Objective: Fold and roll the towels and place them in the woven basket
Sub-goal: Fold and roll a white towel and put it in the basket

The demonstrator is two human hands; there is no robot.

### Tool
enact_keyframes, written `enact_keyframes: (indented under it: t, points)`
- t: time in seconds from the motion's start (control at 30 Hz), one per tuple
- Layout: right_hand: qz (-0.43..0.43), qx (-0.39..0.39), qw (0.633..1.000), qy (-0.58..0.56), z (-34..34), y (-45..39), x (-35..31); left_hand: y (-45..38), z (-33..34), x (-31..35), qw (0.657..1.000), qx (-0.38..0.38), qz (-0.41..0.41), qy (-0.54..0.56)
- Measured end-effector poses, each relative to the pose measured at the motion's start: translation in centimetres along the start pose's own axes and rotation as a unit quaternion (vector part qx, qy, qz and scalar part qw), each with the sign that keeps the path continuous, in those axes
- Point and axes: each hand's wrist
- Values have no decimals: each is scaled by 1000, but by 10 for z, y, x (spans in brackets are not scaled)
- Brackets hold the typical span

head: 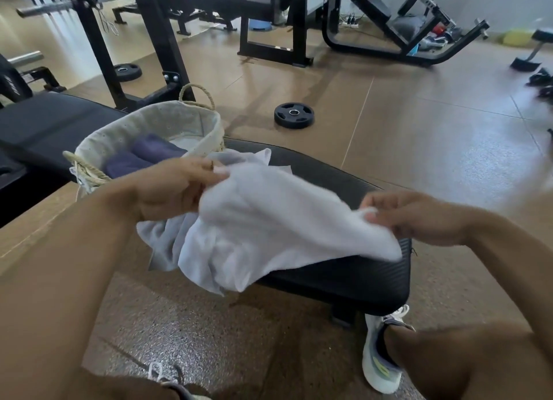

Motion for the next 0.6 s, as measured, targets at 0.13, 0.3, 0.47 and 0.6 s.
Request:
enact_keyframes:
  t: [0.13, 0.3, 0.47, 0.6]
  points:
    - [-32, -252, 965, -65, 13, 15, -11, 32, -8, -10, 991, -86, -105, 18]
    - [-172, -316, 879, -314, 15, 20, -22, 40, -12, -13, 1000, -3, -2, -5]
    - [-95, 37, 974, -203, -1, 26, -18, 11, 7, -33, 950, 193, 196, -148]
    - [-48, 140, 975, -164, -10, 19, -11, -9, 13, -40, 920, 241, 235, -203]
Point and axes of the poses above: each hand's wrist, its own y-axis away from the middle knuckle, its own z-axis out of the palm, x = y × z, and after that the axes turned 12 degrees about y, right-handed
